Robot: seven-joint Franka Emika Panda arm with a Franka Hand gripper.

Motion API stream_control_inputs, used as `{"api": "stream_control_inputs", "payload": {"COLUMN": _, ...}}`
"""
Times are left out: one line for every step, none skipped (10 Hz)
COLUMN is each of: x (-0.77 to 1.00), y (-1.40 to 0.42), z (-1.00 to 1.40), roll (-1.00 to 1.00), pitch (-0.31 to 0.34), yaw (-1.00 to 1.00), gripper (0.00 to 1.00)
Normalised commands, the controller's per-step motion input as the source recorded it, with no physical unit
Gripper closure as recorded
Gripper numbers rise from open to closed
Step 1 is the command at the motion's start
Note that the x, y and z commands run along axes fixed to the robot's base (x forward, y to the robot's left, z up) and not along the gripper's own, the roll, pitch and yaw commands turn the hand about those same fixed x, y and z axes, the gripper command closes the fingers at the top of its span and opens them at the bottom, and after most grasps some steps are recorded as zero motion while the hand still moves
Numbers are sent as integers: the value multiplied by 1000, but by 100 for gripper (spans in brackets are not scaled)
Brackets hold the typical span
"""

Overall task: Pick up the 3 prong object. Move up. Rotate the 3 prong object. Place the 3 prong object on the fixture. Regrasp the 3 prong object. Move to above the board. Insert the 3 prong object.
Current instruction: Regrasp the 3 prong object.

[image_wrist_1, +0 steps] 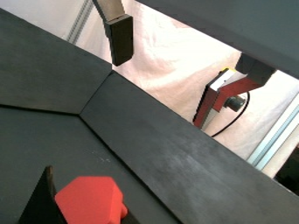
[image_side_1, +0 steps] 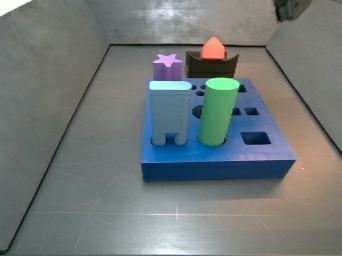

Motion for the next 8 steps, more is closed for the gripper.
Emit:
{"api": "stream_control_inputs", "payload": {"x": 55, "y": 59, "z": -1000, "roll": 219, "pitch": 98, "yaw": 167, "gripper": 0}}
{"api": "stream_control_inputs", "payload": {"x": 63, "y": 50, "z": -1000, "roll": 192, "pitch": 78, "yaw": 172, "gripper": 0}}
{"api": "stream_control_inputs", "payload": {"x": 75, "y": 46, "z": -1000, "roll": 169, "pitch": 61, "yaw": 169, "gripper": 0}}
{"api": "stream_control_inputs", "payload": {"x": 93, "y": 38, "z": -1000, "roll": 144, "pitch": 37, "yaw": 161, "gripper": 0}}
{"api": "stream_control_inputs", "payload": {"x": 106, "y": 31, "z": -1000, "roll": 133, "pitch": 18, "yaw": 150, "gripper": 0}}
{"api": "stream_control_inputs", "payload": {"x": 119, "y": 22, "z": -1000, "roll": 129, "pitch": -9, "yaw": 133, "gripper": 0}}
{"api": "stream_control_inputs", "payload": {"x": 128, "y": 15, "z": -1000, "roll": 123, "pitch": -21, "yaw": 117, "gripper": 0}}
{"api": "stream_control_inputs", "payload": {"x": 136, "y": 9, "z": -1000, "roll": 116, "pitch": -29, "yaw": 101, "gripper": 0}}
